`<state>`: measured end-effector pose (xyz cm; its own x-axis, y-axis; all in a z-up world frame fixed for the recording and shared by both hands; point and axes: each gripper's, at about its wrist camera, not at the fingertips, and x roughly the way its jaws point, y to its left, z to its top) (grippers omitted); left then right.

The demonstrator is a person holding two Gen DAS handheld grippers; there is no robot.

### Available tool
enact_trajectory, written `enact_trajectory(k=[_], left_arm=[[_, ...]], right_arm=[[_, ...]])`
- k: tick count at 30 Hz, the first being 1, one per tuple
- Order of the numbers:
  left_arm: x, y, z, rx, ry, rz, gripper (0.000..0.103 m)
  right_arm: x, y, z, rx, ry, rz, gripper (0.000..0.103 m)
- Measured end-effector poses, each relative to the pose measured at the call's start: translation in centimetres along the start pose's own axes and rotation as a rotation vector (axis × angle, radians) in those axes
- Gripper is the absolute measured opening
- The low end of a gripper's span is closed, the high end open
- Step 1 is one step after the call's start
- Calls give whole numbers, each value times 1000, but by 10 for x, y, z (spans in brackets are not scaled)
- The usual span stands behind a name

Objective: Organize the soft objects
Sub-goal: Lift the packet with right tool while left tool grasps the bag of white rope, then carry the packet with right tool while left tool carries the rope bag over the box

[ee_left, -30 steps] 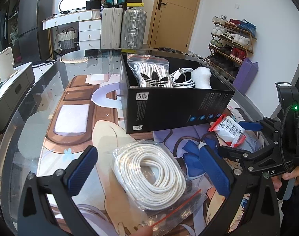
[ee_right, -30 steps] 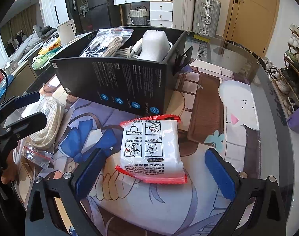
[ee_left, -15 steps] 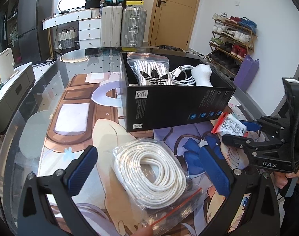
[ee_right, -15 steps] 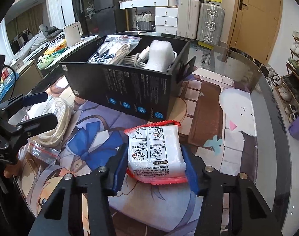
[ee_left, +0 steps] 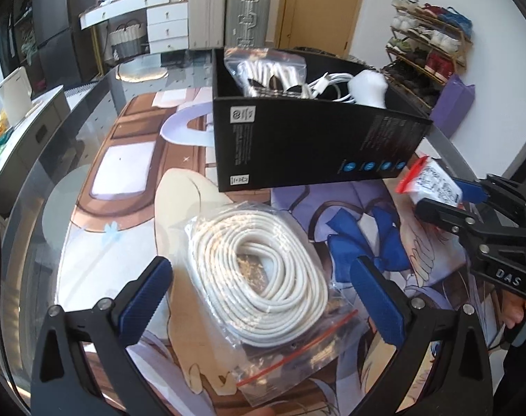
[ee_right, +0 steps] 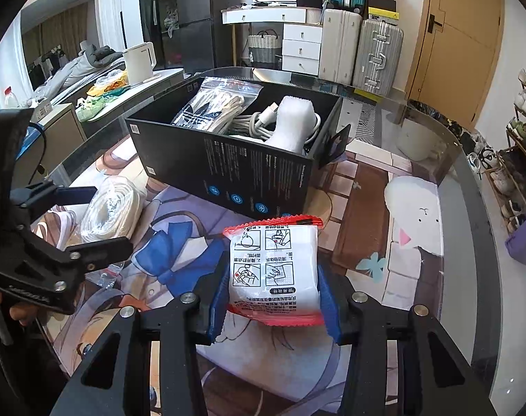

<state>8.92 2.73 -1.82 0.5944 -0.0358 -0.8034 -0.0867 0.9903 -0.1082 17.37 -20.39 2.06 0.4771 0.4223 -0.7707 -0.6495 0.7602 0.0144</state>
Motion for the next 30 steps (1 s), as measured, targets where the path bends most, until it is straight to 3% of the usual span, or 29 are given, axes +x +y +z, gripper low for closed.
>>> enact_trajectory(k=[5, 10, 12, 15, 25, 30], left_arm=[[4, -4, 0, 39, 12, 55, 98], [-1, -13, -3, 87, -25, 48, 70], [-4, -12, -3, 91, -42, 41, 50], [-7, -7, -4, 78, -53, 11, 40], [-17, -9, -5, 68, -81, -40, 38], [-33, -10, -2, 65, -132, -68, 38]], right_arm=[[-3, -1, 0, 1, -2, 4, 46], [-6, -3, 0, 6, -11, 7, 46], [-9, -4, 1, 7, -16, 7, 46], [-11, -4, 1, 10, -22, 6, 46], [-12, -5, 2, 9, -26, 7, 46], [-16, -2, 5, 0, -38, 16, 46]])
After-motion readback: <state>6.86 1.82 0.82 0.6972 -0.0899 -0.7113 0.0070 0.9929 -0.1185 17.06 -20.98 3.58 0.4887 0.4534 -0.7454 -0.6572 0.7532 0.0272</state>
